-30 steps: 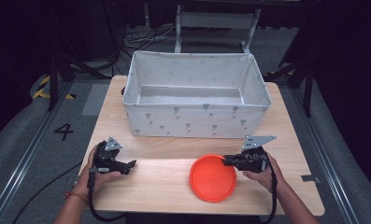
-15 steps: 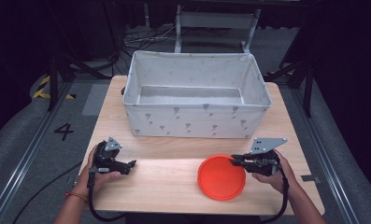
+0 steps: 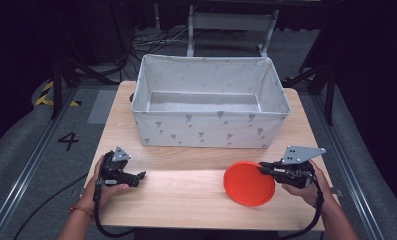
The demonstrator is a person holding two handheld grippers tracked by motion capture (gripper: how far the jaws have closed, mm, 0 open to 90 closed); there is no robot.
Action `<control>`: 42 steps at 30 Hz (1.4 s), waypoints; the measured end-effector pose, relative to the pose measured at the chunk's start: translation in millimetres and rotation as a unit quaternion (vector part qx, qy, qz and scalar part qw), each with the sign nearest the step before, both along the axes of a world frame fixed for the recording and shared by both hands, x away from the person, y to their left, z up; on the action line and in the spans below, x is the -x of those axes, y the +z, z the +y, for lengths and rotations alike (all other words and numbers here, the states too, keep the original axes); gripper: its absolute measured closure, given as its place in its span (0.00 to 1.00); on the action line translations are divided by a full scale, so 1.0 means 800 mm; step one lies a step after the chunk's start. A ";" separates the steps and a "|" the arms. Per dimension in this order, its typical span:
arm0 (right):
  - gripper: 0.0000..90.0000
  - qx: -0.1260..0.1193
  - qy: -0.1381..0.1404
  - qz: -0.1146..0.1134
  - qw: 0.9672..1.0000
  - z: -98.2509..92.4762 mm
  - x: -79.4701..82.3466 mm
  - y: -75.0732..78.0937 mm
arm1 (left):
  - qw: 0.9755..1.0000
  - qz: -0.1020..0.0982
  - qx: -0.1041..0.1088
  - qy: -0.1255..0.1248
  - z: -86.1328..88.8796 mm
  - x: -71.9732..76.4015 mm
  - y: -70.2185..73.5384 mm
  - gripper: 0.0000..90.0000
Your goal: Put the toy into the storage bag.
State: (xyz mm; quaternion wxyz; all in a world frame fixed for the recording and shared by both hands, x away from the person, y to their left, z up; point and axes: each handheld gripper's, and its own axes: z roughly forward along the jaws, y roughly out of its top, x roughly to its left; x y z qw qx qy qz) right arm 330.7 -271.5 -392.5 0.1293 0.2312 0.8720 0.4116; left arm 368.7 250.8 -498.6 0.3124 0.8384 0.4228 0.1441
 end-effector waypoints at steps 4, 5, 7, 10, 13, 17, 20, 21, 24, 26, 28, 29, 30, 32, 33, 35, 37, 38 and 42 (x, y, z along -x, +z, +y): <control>0.91 0.010 -0.001 -0.007 1.000 -0.002 0.003 0.006 | 1.000 0.000 0.000 0.000 0.000 0.000 0.000 0.01; 0.91 0.010 -0.001 -0.007 1.000 -0.002 0.003 0.006 | 1.000 0.000 0.000 0.000 0.000 0.000 0.000 0.01; 0.91 0.015 -0.001 -0.011 1.000 -0.003 0.004 0.009 | 1.000 0.000 0.000 0.000 0.000 0.000 0.000 0.01; 0.91 0.022 -0.005 -0.018 1.000 -0.006 0.006 0.015 | 1.000 0.000 0.000 0.000 0.000 0.000 0.000 0.01; 0.91 0.025 -0.011 -0.025 0.999 -0.009 0.008 0.022 | 1.000 0.000 0.000 0.000 0.000 0.000 0.000 0.01; 0.91 0.027 -0.018 -0.034 0.999 -0.019 0.013 0.038 | 1.000 0.000 0.000 0.000 0.000 0.000 0.000 0.01; 0.91 0.027 -0.024 -0.043 0.998 -0.028 0.016 0.051 | 1.000 0.000 0.000 0.000 0.000 0.000 0.000 0.01; 0.91 0.028 -0.026 -0.046 0.998 -0.031 0.017 0.056 | 1.000 0.000 0.000 0.000 0.000 0.000 0.000 0.01; 0.91 0.029 -0.030 -0.051 0.998 -0.038 0.020 0.070 | 1.000 0.000 -0.001 0.000 0.000 0.000 0.000 0.01; 0.91 0.032 -0.033 -0.054 0.997 -0.043 0.020 0.079 | 1.000 0.000 0.000 0.000 0.000 0.000 0.000 0.01; 0.91 0.036 -0.037 -0.055 0.997 -0.046 0.020 0.089 | 1.000 0.000 0.000 0.000 0.000 0.000 0.000 0.01; 0.91 0.037 -0.037 -0.056 0.997 -0.049 0.019 0.095 | 1.000 0.000 0.000 0.000 0.000 0.000 0.000 0.01; 0.91 0.037 -0.037 -0.056 0.997 -0.049 0.019 0.095 | 1.000 0.000 0.000 0.000 0.000 0.000 0.000 0.01; 0.91 0.040 -0.038 -0.058 0.997 -0.052 0.017 0.104 | 1.000 0.000 -0.001 0.000 0.000 0.000 0.000 0.01; 0.91 0.040 -0.039 -0.059 0.997 -0.054 0.016 0.109 | 1.000 0.000 -0.001 0.000 0.000 0.001 0.000 0.01; 0.91 0.040 -0.040 -0.061 0.997 -0.057 0.014 0.120 | 1.000 0.000 -0.001 0.001 0.000 0.001 0.000 0.01; 0.91 0.043 -0.034 -0.063 0.997 -0.059 0.012 0.131 | 1.000 0.000 0.000 0.001 0.000 0.001 0.000 0.01; 0.91 0.046 -0.032 -0.064 0.996 -0.058 0.010 0.135 | 1.000 0.000 -0.001 0.001 0.000 0.001 0.000 0.01; 0.91 0.057 -0.031 -0.076 0.995 -0.056 0.006 0.156 | 1.000 0.000 0.000 0.002 0.000 0.001 0.000 0.01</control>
